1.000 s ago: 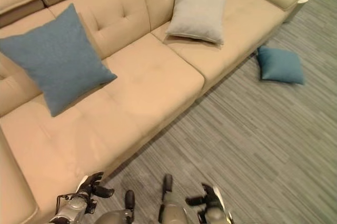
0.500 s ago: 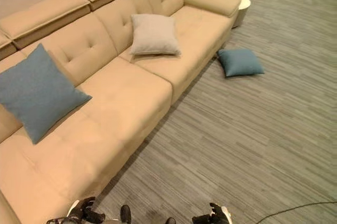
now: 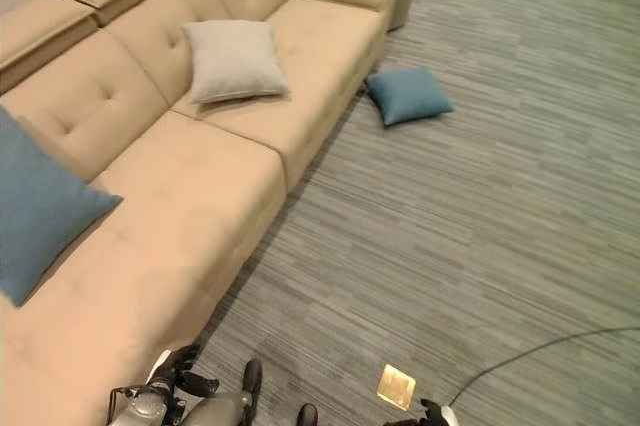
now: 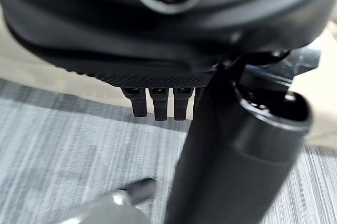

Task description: Pick up all the scattered cushions and arrange them neatly on the sofa.

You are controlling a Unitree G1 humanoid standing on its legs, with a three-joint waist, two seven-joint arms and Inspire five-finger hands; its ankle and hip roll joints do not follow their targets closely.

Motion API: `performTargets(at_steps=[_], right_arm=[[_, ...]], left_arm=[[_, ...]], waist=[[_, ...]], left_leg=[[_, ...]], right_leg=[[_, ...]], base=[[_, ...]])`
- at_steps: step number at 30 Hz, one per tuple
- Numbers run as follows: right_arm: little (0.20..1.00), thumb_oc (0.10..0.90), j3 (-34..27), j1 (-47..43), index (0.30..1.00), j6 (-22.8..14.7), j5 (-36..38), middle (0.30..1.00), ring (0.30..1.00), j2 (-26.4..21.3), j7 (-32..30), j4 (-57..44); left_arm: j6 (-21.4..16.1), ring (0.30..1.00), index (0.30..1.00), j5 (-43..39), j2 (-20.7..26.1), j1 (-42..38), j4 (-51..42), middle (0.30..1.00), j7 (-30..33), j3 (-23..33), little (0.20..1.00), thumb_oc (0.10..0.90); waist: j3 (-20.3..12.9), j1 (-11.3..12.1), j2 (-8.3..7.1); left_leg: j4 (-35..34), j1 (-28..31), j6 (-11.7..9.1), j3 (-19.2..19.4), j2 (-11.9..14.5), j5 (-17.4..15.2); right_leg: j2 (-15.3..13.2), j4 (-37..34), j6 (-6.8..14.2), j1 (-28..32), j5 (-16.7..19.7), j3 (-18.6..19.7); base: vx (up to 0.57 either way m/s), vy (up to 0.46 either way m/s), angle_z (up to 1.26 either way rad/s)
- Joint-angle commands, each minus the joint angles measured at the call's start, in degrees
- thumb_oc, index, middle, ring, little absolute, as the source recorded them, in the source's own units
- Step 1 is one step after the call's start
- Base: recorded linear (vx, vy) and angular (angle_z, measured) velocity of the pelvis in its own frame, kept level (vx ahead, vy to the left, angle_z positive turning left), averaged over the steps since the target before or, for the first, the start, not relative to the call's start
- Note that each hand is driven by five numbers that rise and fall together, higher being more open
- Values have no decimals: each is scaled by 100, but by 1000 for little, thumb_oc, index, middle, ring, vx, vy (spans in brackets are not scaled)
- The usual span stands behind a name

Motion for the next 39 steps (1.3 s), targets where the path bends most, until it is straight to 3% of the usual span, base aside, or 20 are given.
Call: performTargets(at_steps=[1,4,6,7,8,9,10,12,14,15,16,20,23,25,26,28,30,33,35,39], right_arm=[[900,800,179,149,900,-93,-188,900,900,-148,-210,-331],[900,800,271,180,900,-100,-316,900,900,-35,-180,-387],[900,800,351,167,900,-107,-411,900,900,32,-117,-446],[900,800,372,149,900,-103,-452,900,900,31,-102,-466],[900,800,387,50,900,-90,-489,900,900,9,-53,-555],[900,800,387,48,900,-89,-489,900,900,8,-53,-555],[900,800,401,12,900,-94,-520,900,900,-1,-39,-597],[900,800,448,-36,900,-79,-601,900,900,7,-29,-675],[900,800,487,-49,900,-68,-661,900,900,-19,-19,-731],[900,800,490,-52,900,-74,-669,900,900,-38,-18,-745],[900,800,491,-51,900,-74,-669,900,900,-40,-18,-746],[900,800,574,18,900,-70,-812,900,900,15,-59,-892],[900,800,668,187,900,-76,-946,900,900,137,-135,-1032],[900,800,661,166,900,-111,-825,900,900,207,-196,-1044],[900,800,660,161,900,-113,-824,900,900,208,-197,-1041],[900,800,658,123,900,-94,-786,900,900,151,-253,-976],[900,800,640,104,900,-78,-774,900,900,128,-258,-919],[900,800,644,64,900,-52,-769,900,900,109,-289,-794],[900,800,658,43,900,-48,-772,900,900,87,-360,-717],[900,800,687,18,900,-43,-782,900,900,106,-471,-683]], left_arm=[[-157,900,900,50,7,44,-64,900,113,38,900,800],[-148,900,900,29,52,125,-59,900,120,106,900,800],[-134,900,900,4,127,150,-123,900,129,150,900,800],[-141,900,900,-18,158,163,-200,900,132,161,900,800],[-131,900,900,-70,209,124,-313,900,148,170,900,800],[-130,900,900,-71,209,122,-313,900,147,171,900,800],[-138,900,900,-93,227,98,-317,900,161,173,900,800],[-154,900,900,-149,247,78,-337,900,220,182,900,800],[-179,900,900,-177,241,33,-356,900,205,166,900,800],[-183,900,900,-173,232,23,-310,900,190,161,900,800],[-185,900,900,-173,230,24,-309,900,190,161,900,800],[-219,900,900,-178,167,-33,-192,900,212,171,900,800],[-228,900,900,-124,22,66,-60,900,267,136,900,800],[-226,900,900,-212,-78,35,-34,900,241,106,900,800],[-226,900,900,-213,-78,30,-32,900,241,106,900,800],[-219,900,900,-286,-103,-5,-98,900,180,31,900,800],[-215,900,900,-290,-110,-1,-83,900,173,20,900,800],[-171,900,900,-250,-169,-22,22,900,161,-53,900,800],[-128,900,900,-175,-222,-43,112,900,181,-114,900,800],[-109,900,900,-70,-266,-49,167,900,182,-176,900,800]], waist=[[-128,285,-26],[-219,375,-172],[-276,475,-248],[-263,459,-249],[-161,353,-186],[-160,352,-188],[-128,293,-112],[-78,181,75],[-83,77,218],[-84,30,226],[-75,25,233],[-56,-209,273],[-239,-329,208],[-170,-295,185],[-177,-312,198],[-1,-162,84],[28,-140,80],[39,-70,43],[12,-75,53],[-39,-24,218]], left_leg=[[622,-39,251,89,-8,-346],[763,76,368,133,-28,-523],[752,292,484,188,-28,-697],[759,399,534,207,-23,-773],[782,606,656,161,-8,-907],[787,601,658,163,-12,-910],[787,690,696,132,20,-954],[652,968,748,97,122,-1029],[445,1324,708,20,196,-1158],[404,1418,682,-9,194,-1200],[402,1434,679,-14,200,-1208],[291,1866,539,-142,206,-1465],[418,2140,369,-247,326,-1611],[1682,1541,99,-135,560,-927],[1748,1491,93,-157,571,-956],[2925,859,142,223,806,-673],[3070,734,159,328,880,-684],[2753,418,191,506,798,-871],[2002,387,194,616,708,-985],[631,176,81,853,629,-251]], right_leg=[[196,170,734,185,-320,275],[86,477,779,236,-453,326],[37,1124,946,82,-413,335],[-17,1589,1138,-142,-225,300],[-82,2581,1552,-673,309,281],[-87,2599,1554,-684,298,282],[-146,2981,1680,-900,404,165],[-432,3450,1625,-1344,405,-232],[-795,2788,1265,-1522,-11,-675],[-825,2524,1204,-1598,-1,-686],[-819,2518,1202,-1579,-7,-693],[-1097,1281,1296,-1993,532,-601],[-873,1038,1217,-1748,652,-433],[-736,835,976,-1344,507,-564],[-726,830,972,-1351,511,-586],[-682,606,765,-933,377,-734],[-641,542,737,-827,320,-761],[-583,365,755,-561,200,-779],[-562,213,837,-447,145,-843],[-309,42,891,-155,-7,-918]], base=[[444,58,-93],[288,53,-75],[175,53,-41],[213,72,-44],[142,57,-43],[126,55,-32],[78,52,10],[180,70,22],[345,-33,-12],[265,-68,-13],[182,-73,-5],[277,-143,16],[371,-254,12],[230,-332,53],[47,-193,68],[112,-265,30],[112,-146,-7],[230,-89,18],[201,-27,4],[243,6,25]])
